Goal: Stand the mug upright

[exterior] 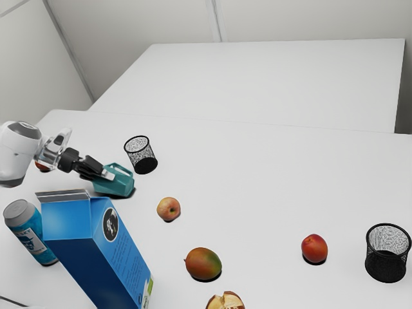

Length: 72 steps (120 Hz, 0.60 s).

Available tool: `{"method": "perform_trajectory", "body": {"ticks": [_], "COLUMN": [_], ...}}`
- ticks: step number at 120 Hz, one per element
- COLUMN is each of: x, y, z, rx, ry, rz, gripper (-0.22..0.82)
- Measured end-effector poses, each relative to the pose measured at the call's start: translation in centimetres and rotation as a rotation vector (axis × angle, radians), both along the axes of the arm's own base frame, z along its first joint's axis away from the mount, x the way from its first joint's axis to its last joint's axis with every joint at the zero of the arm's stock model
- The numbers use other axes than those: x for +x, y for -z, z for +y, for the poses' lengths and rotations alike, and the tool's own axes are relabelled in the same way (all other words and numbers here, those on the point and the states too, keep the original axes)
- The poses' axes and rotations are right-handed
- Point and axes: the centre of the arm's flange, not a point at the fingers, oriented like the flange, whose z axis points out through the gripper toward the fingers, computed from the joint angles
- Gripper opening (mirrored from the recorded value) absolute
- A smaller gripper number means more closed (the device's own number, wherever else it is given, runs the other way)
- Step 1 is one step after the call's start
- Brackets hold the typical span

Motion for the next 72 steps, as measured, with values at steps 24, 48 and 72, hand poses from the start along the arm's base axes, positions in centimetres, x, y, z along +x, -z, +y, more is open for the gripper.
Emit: {"method": "perform_trajectory", "body": {"ticks": [24, 48, 72], "x": [0.4, 0.1, -0.5], "y": [-0.9, -2.9, -5.6], "z": [-0.6, -2.1, -3.5], "rx": [0.007, 0.016, 0.041], "ry": [0.01, 0.028, 0.042], "rz": [-0.01, -0.024, -0.047], "gripper": [-0.08, -0.16, -0.18]}}
